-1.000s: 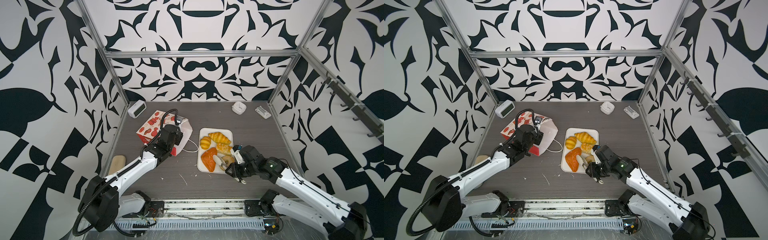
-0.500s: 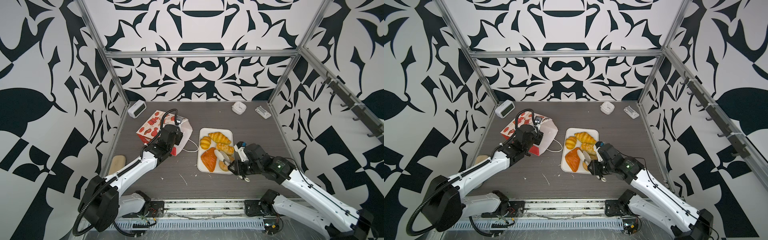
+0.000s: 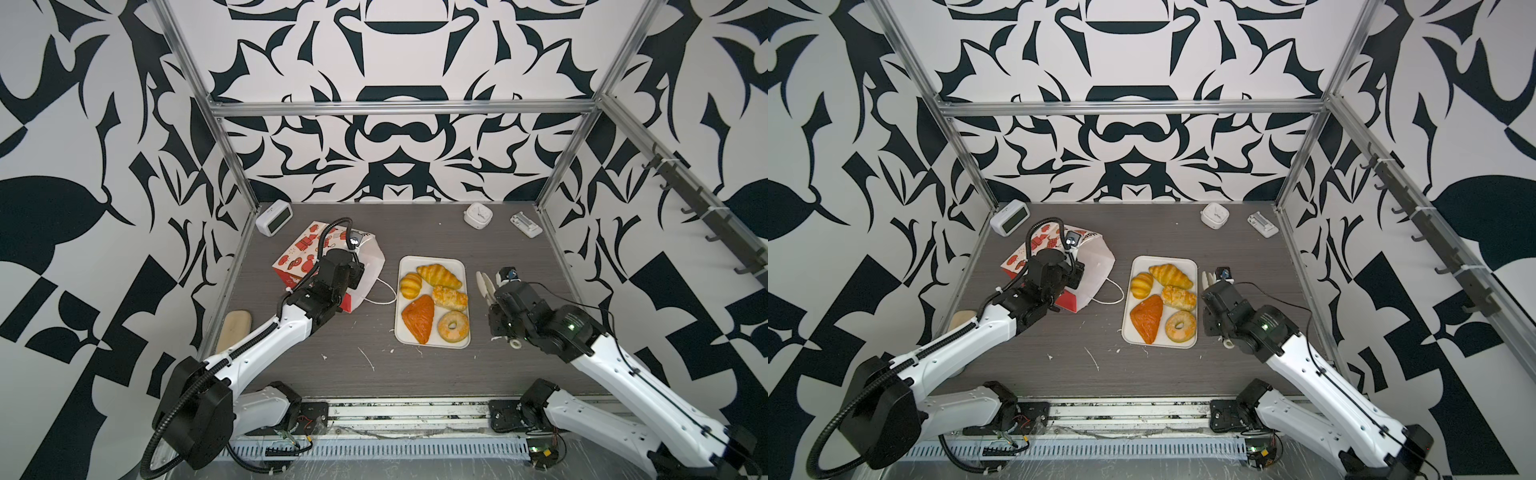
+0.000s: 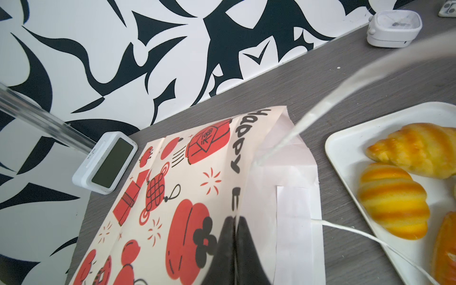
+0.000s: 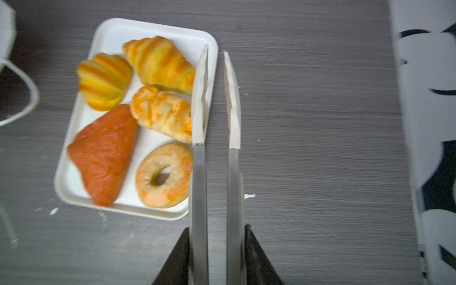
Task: Take the fake bread out of the paper bag
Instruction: 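Set the tongs beside the tray while the left gripper lifts the bag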
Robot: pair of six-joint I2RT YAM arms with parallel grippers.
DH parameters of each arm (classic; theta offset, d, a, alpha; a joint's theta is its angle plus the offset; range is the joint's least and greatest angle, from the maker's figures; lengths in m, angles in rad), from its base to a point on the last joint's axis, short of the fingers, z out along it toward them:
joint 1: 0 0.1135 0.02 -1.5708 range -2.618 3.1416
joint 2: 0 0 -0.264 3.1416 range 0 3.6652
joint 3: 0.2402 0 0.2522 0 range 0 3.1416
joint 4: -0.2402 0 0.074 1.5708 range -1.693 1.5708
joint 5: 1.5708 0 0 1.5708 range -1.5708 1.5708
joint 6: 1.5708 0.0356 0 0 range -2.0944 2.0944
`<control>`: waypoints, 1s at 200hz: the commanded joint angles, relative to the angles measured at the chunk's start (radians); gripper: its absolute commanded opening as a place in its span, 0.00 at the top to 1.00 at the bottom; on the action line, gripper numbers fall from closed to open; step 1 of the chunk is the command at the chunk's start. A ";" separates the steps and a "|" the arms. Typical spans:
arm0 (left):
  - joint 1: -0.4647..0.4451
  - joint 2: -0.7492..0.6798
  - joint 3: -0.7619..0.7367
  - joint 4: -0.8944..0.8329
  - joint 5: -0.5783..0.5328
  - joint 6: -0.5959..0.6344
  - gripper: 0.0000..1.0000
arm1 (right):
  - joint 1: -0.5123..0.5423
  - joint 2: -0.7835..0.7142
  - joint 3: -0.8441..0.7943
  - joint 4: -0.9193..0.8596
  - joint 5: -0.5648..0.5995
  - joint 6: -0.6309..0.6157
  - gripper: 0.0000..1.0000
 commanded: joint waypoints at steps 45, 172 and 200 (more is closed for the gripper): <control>-0.003 -0.082 0.081 -0.062 -0.032 -0.047 0.93 | -0.365 0.312 -0.061 0.356 -0.172 -0.103 0.65; -0.003 -0.148 0.195 -0.163 0.105 -0.177 0.92 | -0.578 0.504 -0.088 0.503 -0.235 -0.052 0.14; -0.003 -0.138 0.238 -0.155 0.129 -0.238 0.92 | -0.579 0.425 -0.091 0.469 -0.209 -0.048 0.06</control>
